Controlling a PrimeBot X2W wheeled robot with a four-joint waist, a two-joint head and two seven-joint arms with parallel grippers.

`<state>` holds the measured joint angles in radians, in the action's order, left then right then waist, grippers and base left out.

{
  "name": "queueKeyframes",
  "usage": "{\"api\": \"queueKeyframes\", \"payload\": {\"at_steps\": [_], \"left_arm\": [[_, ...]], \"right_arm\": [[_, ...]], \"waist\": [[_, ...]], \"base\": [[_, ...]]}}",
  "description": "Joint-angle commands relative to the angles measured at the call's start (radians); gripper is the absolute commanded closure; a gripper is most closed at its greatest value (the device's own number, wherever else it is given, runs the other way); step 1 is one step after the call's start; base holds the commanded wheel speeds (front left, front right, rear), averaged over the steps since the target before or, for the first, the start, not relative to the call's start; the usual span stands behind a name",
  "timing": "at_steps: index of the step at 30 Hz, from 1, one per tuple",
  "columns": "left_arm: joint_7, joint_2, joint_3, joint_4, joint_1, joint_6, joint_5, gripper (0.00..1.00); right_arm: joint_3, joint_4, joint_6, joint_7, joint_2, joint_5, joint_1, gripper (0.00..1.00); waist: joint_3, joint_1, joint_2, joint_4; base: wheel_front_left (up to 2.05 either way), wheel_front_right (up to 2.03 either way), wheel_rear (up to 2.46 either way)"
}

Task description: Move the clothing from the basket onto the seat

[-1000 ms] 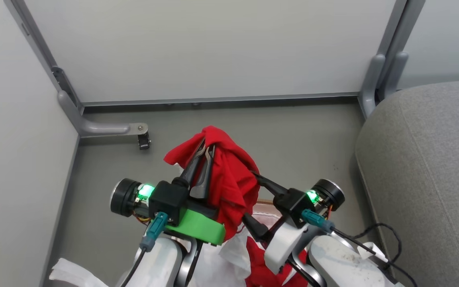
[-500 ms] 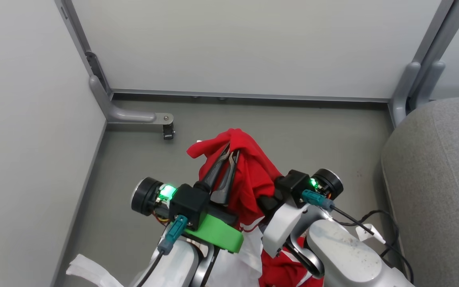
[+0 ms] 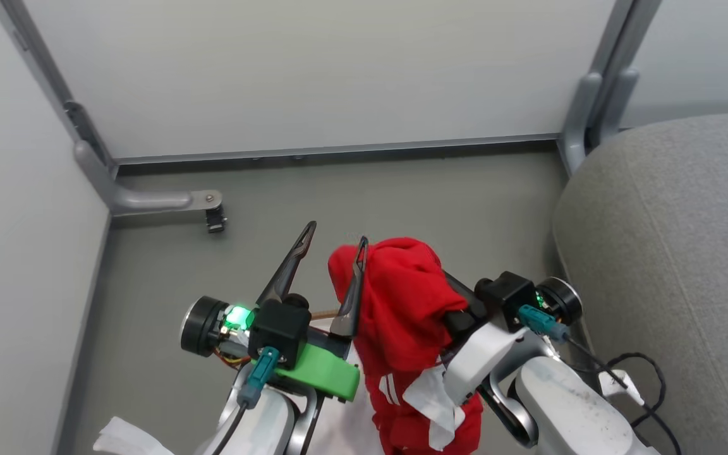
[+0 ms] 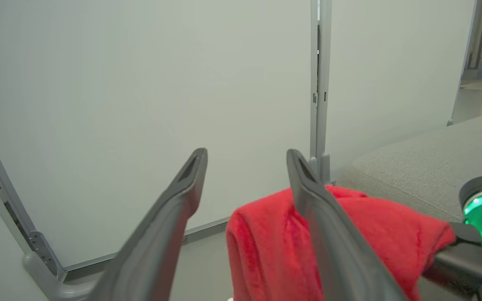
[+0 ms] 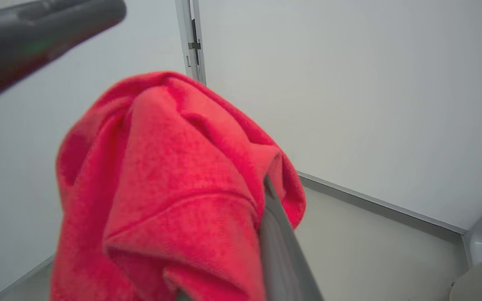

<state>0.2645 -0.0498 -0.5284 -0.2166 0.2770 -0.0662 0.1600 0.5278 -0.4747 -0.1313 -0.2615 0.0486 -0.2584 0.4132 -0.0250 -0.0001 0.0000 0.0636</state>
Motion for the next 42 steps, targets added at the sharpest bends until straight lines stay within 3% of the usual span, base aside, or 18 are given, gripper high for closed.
{"api": "queueKeyframes", "payload": {"at_steps": [1,13,23,32,42], "left_arm": [[0.000,-0.002,0.006,-0.001,-0.013,-0.004,-0.015,0.00],[0.000,-0.003,0.012,-0.009,-0.008,0.017,-0.024,0.00],[0.000,-0.003,0.013,-0.034,-0.006,0.042,-0.046,0.00],[0.000,-0.004,0.002,-0.065,0.022,0.072,-0.083,0.00],[0.000,-0.023,0.014,-0.079,0.090,0.110,-0.129,0.00]], "right_arm": [[-0.013,0.014,0.001,-0.005,0.005,0.011,-0.016,1.00],[-0.129,0.100,0.001,-0.005,0.004,0.057,-0.065,1.00],[-0.186,0.155,0.001,-0.005,0.003,0.034,-0.093,1.00],[-0.251,0.156,0.001,-0.005,0.033,0.083,0.010,1.00],[-0.375,0.121,0.001,-0.005,0.195,0.169,0.290,1.00]], "waist": [[-0.015,0.0001,0.0000,-0.104],[-0.070,0.0001,0.0000,-0.384],[-0.111,0.0001,0.0000,-0.546],[-0.182,0.0001,0.0000,-0.575],[-0.345,0.0001,0.0000,-0.496]], "base": [[0.00,0.00,0.00],[0.00,0.00,0.00],[0.00,0.00,0.00],[0.00,0.00,0.00],[0.00,0.00,0.00]]}}
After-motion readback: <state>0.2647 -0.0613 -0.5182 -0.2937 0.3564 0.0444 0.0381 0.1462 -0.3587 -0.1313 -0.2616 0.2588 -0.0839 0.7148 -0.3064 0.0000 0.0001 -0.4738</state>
